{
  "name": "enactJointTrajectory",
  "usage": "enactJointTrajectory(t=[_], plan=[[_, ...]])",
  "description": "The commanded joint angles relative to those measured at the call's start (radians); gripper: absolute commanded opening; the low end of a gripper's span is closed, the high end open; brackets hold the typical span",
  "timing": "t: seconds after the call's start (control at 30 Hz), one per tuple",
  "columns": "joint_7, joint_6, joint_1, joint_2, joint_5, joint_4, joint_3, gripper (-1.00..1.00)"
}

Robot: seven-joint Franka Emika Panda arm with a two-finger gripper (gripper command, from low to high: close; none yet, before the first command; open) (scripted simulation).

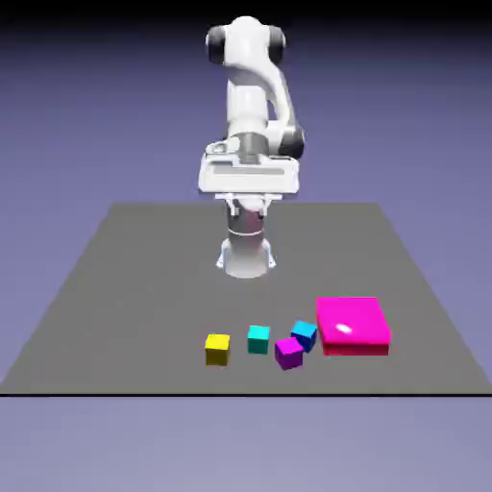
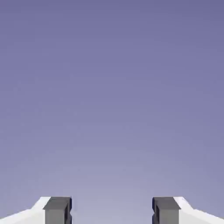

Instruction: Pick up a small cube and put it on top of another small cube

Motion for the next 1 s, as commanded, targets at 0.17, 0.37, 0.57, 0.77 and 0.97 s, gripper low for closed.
enactJointTrajectory(t=[0.17, 0.37, 0.57, 0.77, 0.97], plan=[[0.056, -0.180, -0.027, 0.217, 0.012, 0.092, 0.037, 0.00], [0.111, -0.359, -0.054, 0.435, 0.025, 0.184, 0.074, 0.00], [0.167, -0.539, -0.082, 0.652, 0.037, 0.276, 0.111, 0.00], [0.196, -0.537, -0.086, 0.819, 0.035, 0.307, 0.121, 0.00], [0.200, -0.472, -0.081, 0.878, 0.029, 0.301, 0.116, -1.00]])
